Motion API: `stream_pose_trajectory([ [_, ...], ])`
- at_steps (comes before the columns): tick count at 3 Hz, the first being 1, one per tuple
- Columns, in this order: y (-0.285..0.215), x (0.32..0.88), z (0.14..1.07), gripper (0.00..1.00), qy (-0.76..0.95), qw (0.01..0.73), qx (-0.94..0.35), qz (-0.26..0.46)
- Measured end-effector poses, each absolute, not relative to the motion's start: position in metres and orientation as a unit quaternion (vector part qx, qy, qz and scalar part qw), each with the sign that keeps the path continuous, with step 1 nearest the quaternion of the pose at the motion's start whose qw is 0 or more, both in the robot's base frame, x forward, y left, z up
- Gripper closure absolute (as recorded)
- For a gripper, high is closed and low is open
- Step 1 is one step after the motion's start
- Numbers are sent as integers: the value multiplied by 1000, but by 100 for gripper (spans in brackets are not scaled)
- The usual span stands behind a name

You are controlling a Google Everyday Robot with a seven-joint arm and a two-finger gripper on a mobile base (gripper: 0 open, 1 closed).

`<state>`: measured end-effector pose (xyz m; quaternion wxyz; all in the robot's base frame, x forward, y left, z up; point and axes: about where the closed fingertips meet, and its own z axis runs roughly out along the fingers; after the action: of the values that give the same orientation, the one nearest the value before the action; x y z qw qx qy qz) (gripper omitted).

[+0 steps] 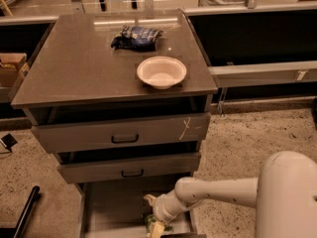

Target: Pick green jalapeno chip bag from bottom drawer and place on counter

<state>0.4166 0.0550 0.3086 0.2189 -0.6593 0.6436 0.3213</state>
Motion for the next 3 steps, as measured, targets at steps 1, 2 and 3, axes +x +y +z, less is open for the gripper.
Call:
stream_pose_trajectory([
  [1, 61, 411, 269, 0, 653, 212, -641, 343],
  [2, 62, 414, 245, 0, 664, 201, -637, 336],
  [3, 56, 421, 228, 18, 674, 199, -633, 324],
])
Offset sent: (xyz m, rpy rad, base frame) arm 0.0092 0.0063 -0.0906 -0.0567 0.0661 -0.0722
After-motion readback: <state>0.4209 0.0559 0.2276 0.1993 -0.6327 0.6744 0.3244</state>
